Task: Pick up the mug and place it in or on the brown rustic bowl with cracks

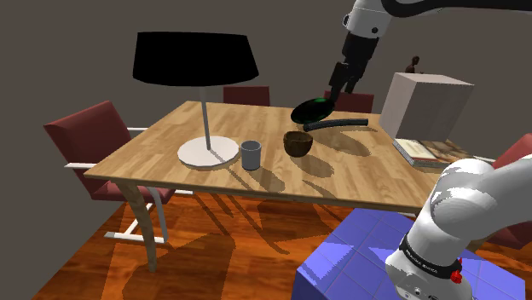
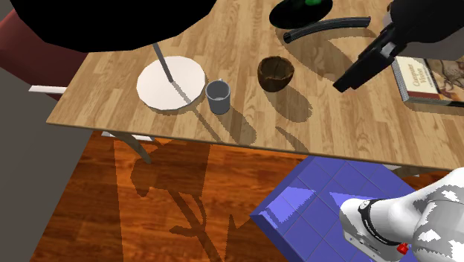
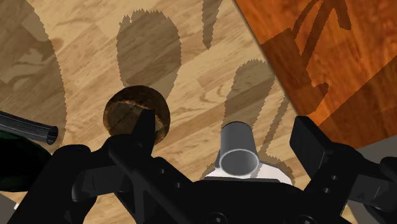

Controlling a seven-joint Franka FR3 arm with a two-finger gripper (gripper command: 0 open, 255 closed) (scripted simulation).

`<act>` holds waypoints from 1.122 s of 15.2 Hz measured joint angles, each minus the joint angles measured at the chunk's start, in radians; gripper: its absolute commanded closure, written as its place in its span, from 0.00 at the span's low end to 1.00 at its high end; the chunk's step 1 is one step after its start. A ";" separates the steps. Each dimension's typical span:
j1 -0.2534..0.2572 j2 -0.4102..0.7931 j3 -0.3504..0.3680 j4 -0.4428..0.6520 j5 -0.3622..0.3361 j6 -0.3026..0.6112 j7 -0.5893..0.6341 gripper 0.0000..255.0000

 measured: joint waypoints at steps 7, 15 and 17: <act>0.007 0.165 0.030 0.027 0.006 0.106 0.025 0.00; 0.015 0.448 0.081 0.120 -0.003 0.247 0.072 0.00; 0.016 0.523 0.091 0.156 -0.011 0.273 0.084 0.00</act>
